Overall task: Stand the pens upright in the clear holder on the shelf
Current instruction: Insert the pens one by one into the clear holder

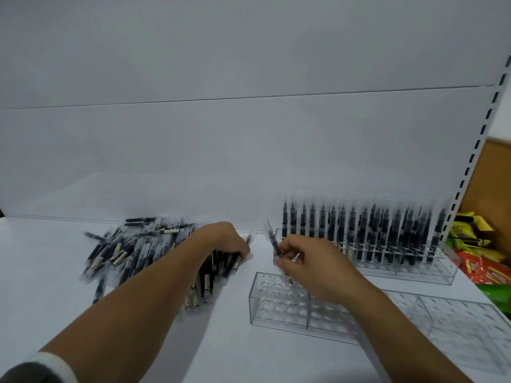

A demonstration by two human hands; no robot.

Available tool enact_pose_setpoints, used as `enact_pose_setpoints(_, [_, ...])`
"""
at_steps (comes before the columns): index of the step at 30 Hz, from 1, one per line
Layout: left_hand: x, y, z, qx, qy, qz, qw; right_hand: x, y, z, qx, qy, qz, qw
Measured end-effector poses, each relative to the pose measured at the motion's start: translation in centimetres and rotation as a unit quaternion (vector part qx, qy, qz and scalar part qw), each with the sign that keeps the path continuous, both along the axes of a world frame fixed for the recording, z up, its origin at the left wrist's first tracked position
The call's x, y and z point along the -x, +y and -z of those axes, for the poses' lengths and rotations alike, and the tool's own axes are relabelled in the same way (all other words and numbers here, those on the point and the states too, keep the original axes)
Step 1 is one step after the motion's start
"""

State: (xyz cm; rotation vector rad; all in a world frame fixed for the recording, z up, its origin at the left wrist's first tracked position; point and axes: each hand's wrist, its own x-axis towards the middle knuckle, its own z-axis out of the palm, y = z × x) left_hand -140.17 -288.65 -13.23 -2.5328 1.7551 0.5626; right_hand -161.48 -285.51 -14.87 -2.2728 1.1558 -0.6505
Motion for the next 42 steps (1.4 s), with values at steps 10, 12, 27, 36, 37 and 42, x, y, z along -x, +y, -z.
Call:
enact_pose_setpoints(10, [-0.4,-0.1,0.6,0.065,0.014,0.017,0.998,0.0,-0.1,0.0,-0.007,-0.011,-0.001,1.0])
enact_pose_setpoints(12, [-0.5,0.1,1.0,0.085,0.032,0.021,0.996,0.0,0.0,-0.1,-0.008,-0.011,-0.002,1.0])
enact_pose_setpoints(27, [2.5,4.5,-0.5,0.429,0.424,0.028,0.797,2.2,0.3,-3.3,0.013,-0.135,0.039,0.99])
enact_pose_setpoints(36, [11.7,4.5,-2.6,0.408,0.528,0.121,0.734,11.4,-2.0,-4.8,0.043,-0.208,0.082,0.974])
enact_pose_setpoints(37, [13.0,4.3,-2.6,0.397,0.538,0.133,0.732,12.5,-2.2,-4.8,0.05,-0.22,0.093,0.97])
enact_pose_setpoints(42, [18.5,2.9,-2.1,0.34,0.559,0.178,0.735,17.3,-3.4,-4.3,0.136,-0.259,0.17,0.941])
